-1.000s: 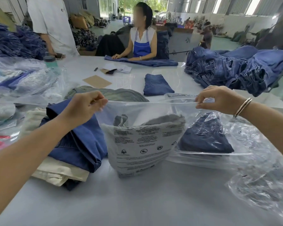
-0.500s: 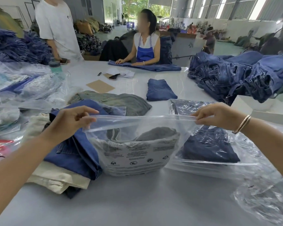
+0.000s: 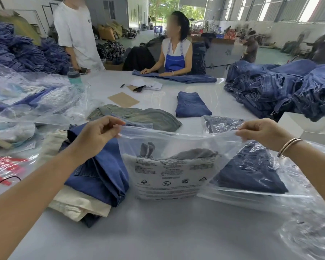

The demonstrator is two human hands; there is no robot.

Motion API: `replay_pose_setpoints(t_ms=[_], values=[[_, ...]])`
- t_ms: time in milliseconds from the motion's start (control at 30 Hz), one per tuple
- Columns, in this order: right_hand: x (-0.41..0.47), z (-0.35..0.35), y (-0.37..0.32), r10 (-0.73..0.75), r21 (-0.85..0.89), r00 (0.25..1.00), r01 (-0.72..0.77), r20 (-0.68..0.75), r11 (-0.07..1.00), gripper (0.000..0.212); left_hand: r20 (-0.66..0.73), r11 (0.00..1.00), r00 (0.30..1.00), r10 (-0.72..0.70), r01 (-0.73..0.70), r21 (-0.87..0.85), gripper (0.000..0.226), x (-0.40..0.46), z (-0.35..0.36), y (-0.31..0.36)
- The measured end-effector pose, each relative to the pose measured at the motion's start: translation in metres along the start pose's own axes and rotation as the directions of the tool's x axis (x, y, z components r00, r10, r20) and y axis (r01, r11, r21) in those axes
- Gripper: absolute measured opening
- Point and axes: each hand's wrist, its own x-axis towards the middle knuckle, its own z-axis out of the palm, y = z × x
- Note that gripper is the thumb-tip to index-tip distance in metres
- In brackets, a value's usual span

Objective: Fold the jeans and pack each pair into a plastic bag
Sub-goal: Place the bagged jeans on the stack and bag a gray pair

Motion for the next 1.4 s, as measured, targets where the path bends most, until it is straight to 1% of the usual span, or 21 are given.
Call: replay_pose_setpoints(t_ms=[67,133,200,233,300,367,400,467,500,567,633,667,733,867,933,1033,1067,1133,1200,1267,1400], values=[[0.002,0.000,0.006,-0.006,0.007,1.000,0.006,-0.023,1.000,0.011,0.006,0.989,0.999,-0.054,0.054,-0.141,0.021,-0.001,0.002,-0.001],[-0.001,-0.004,0.010,-0.025,0.086,0.999,0.027,-0.032,0.996,0.008,0.004,0.965,0.997,-0.076,0.075,-0.250,0.017,-0.002,0.000,0.000],[-0.003,-0.013,0.017,-0.033,0.140,0.999,0.031,0.012,0.990,0.020,0.001,0.951,0.996,-0.088,0.085,-0.296,0.018,-0.002,-0.003,-0.001],[-0.004,-0.018,0.020,-0.030,0.130,0.999,0.025,0.033,0.991,0.024,-0.013,0.951,0.995,-0.096,0.088,-0.296,0.017,-0.002,-0.004,-0.001],[-0.007,-0.028,0.024,-0.024,0.056,0.999,0.022,0.032,0.998,0.025,-0.051,0.956,0.993,-0.104,0.086,-0.280,0.020,-0.002,-0.002,-0.002],[-0.009,-0.033,0.019,-0.045,-0.066,0.997,0.041,-0.066,0.997,0.031,-0.083,0.958,0.991,-0.104,0.077,-0.276,0.025,-0.001,0.003,-0.001],[-0.010,-0.032,0.009,-0.089,-0.135,0.986,0.070,-0.138,0.988,0.030,-0.097,0.958,0.990,-0.100,0.070,-0.278,0.026,0.000,0.006,0.000],[-0.011,-0.014,-0.024,-0.255,-0.237,0.931,0.193,-0.263,0.952,0.029,-0.101,0.962,0.992,-0.074,0.045,-0.268,0.027,0.004,0.014,0.006],[-0.012,0.002,-0.044,-0.337,-0.250,0.898,0.270,-0.283,0.930,0.030,-0.091,0.967,0.994,-0.056,0.031,-0.253,0.027,0.006,0.019,0.010],[-0.013,0.042,-0.090,-0.461,-0.244,0.859,0.408,-0.225,0.880,0.024,-0.069,0.976,0.997,-0.027,0.011,-0.217,0.028,0.012,0.027,0.018],[-0.009,0.082,-0.132,-0.507,-0.232,0.856,0.476,-0.096,0.848,0.022,-0.057,0.983,0.998,-0.022,0.011,-0.183,0.030,0.015,0.033,0.022],[-0.004,0.100,-0.149,-0.505,-0.227,0.862,0.484,-0.046,0.845,0.025,-0.050,0.985,0.998,-0.025,0.016,-0.172,0.031,0.017,0.034,0.023],[0.010,0.127,-0.176,-0.472,-0.205,0.882,0.462,0.002,0.863,0.028,-0.031,0.984,0.999,-0.029,0.023,-0.176,0.029,0.017,0.035,0.024],[0.032,0.151,-0.200,-0.375,-0.146,0.927,0.374,0.023,0.916,0.026,-0.045,0.984,0.998,-0.038,0.029,-0.174,0.032,0.017,0.028,0.021],[0.034,0.152,-0.196,-0.391,-0.158,0.920,0.386,-0.006,0.909,0.026,-0.035,0.984,0.999,-0.027,0.020,-0.175,0.034,0.017,0.027,0.018],[0.030,0.150,-0.183,-0.504,-0.291,0.861,0.465,-0.073,0.836,0.029,-0.004,0.991,1.000,0.021,-0.021,-0.135,0.034,0.018,0.029,0.017],[0.027,0.148,-0.177,-0.533,-0.327,0.842,0.481,-0.085,0.813,0.029,-0.015,0.992,1.000,0.023,-0.024,-0.127,0.033,0.018,0.031,0.017],[0.021,0.142,-0.160,-0.564,-0.391,0.824,0.504,-0.050,0.770,0.029,-0.070,0.994,0.997,0.014,-0.021,-0.110,0.032,0.021,0.031,0.015],[0.016,0.128,-0.137,-0.558,-0.447,0.830,0.506,0.018,0.738,0.028,-0.124,0.995,0.992,0.003,-0.014,-0.094,0.032,0.023,0.026,0.012],[0.010,0.105,-0.106,-0.544,-0.495,0.838,0.494,0.049,0.715,0.025,-0.166,0.997,0.986,-0.006,-0.008,-0.080,0.032,0.025,0.019,0.006],[-0.007,0.049,-0.035,-0.519,-0.638,0.855,0.384,-0.028,0.668,0.021,-0.233,0.995,0.971,-0.051,0.029,-0.096,0.035,0.029,0.008,-0.007]])
